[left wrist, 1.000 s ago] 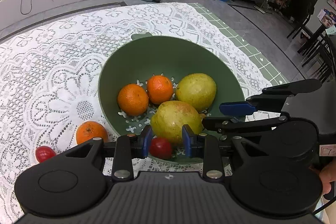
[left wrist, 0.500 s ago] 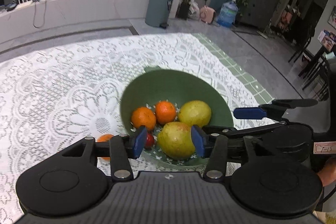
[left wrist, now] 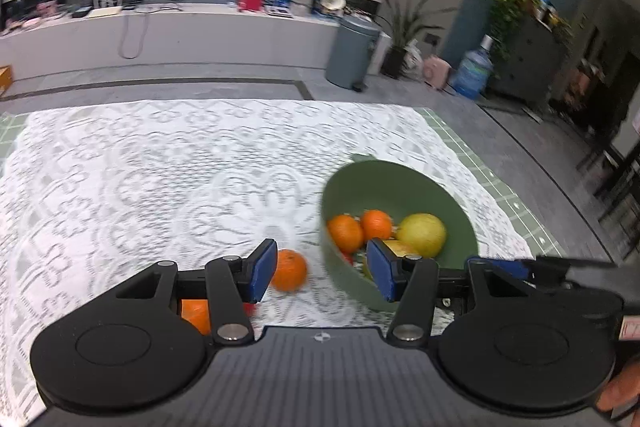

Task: Organize fruits
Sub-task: 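Withdraw both tools from the colander toward the remaining loose fruit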

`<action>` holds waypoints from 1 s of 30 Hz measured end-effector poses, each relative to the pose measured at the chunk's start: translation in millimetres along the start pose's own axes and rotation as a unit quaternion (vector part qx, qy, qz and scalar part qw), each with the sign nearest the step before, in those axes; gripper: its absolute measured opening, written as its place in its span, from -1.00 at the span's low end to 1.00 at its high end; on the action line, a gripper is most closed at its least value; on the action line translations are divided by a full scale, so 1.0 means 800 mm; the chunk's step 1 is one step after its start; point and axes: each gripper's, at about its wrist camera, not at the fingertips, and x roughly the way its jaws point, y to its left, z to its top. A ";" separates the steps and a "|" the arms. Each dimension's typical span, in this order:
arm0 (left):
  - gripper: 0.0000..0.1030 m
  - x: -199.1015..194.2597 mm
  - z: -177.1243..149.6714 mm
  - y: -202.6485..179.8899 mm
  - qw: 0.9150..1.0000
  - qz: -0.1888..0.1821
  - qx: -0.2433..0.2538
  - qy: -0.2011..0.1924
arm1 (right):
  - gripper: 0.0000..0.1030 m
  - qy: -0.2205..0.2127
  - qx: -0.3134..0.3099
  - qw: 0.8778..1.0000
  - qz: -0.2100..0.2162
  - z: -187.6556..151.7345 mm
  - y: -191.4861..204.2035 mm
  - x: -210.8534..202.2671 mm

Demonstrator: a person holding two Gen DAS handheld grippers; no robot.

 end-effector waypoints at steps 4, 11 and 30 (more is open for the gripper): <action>0.18 -0.010 -0.005 0.022 1.000 0.011 -0.013 -0.005 | 0.43 -0.006 0.002 1.000 0.010 -0.012 0.023 0.003; 0.18 -0.018 -0.022 0.059 0.999 0.022 -0.027 -0.004 | 0.43 -0.005 -0.007 1.000 0.028 -0.033 0.059 0.017; 0.18 0.006 -0.056 0.135 0.998 -0.002 -0.063 -0.003 | 0.41 -0.009 -0.071 0.997 0.025 -0.055 0.116 0.068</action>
